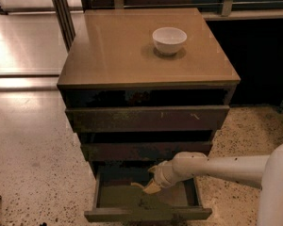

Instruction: Pick sponge from bottom drawer and place on counter

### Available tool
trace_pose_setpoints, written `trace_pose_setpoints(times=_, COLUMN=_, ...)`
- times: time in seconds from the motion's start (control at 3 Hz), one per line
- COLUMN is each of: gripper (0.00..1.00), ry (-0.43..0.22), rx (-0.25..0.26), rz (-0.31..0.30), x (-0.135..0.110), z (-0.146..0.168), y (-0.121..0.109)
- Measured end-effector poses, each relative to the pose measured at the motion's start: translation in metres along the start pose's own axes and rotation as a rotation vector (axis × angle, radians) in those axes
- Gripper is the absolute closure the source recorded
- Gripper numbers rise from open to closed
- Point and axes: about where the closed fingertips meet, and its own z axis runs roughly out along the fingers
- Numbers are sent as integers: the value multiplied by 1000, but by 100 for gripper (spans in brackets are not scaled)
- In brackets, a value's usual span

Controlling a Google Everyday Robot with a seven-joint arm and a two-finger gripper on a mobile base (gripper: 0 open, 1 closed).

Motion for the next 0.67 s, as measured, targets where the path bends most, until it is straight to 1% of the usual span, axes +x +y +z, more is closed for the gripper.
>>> trace_pose_setpoints(times=0.33, gripper=100, ry=-4, rx=15, rz=-17, x=-56, z=-35, y=40)
trace_pose_setpoints(times=0.67, gripper=100, ry=37, rx=15, rz=-36, x=-52, z=-56, y=61)
